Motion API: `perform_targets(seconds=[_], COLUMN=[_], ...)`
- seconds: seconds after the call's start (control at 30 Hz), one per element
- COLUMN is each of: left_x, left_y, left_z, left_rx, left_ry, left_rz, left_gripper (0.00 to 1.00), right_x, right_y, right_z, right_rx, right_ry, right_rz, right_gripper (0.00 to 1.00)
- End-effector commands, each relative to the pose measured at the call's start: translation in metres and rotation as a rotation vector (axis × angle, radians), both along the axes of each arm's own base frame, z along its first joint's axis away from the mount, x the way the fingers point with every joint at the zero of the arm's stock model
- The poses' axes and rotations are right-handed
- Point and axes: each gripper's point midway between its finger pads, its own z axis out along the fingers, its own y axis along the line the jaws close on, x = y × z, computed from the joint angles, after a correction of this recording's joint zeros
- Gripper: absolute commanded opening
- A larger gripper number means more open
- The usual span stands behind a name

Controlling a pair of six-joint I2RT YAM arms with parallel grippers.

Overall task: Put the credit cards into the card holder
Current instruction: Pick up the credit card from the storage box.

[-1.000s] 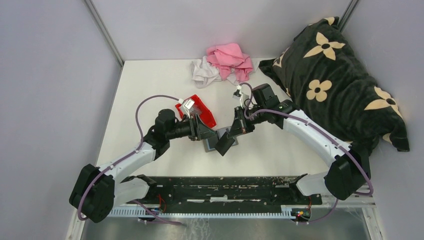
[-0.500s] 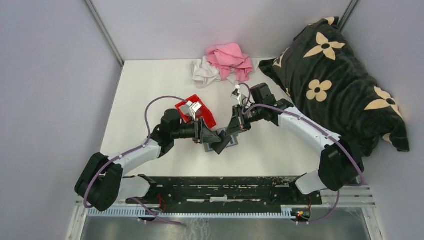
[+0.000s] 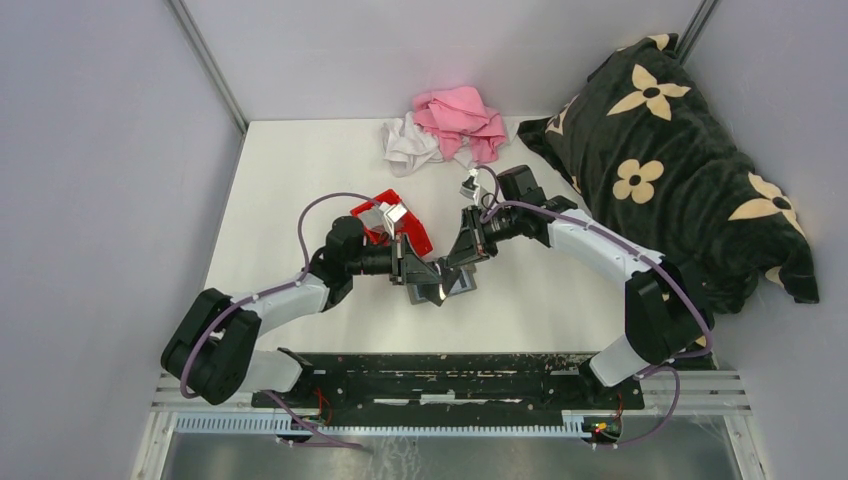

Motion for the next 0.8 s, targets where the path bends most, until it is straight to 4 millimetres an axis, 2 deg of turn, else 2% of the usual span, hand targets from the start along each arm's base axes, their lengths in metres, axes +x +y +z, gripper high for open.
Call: perform_targets(seconds=[0.0,0.07,0.13,0.23,0.37,0.77], left_x=[0.001,0.012,0.024,0.04,0.049,0.061], left_y=[-0.004,-0.003,0.0,0.005,0.002,-0.023], left_z=[0.011,0.008,0.008,0.007,0.006,0.016], left_rx=[-0.042,-0.025,-0.029,-0.053,-0.084,-0.167], left_ry=[-0.025,-0.026,-0.031,-0.009,0.014,0.05], left_rz=[0.005,0.084,0.178,0.337,0.468,0.603], left_gripper=[0.03,0.03,0.03,0.03,0.03,0.03], right_x=[0.022,0.027,0.03,0.031,0.034,0.036], right_y=[0.001,-0.008,-0.016,-0.021,-0.023,-0.023], right_z=[0.02,0.016,0.013,0.008,0.001,-0.023], right_rx=[0.003,-0.064,-0.112,-0.136,-0.126,-0.126], right_ry=[-0.125,-0.171,-0.203,-0.219,-0.212,-0.164], right_rz=[-0.044,-0.079,-0.111,-0.163,-0.233,-0.295], right_gripper=[0.23,0.34,0.39,0.4,0.41,0.41])
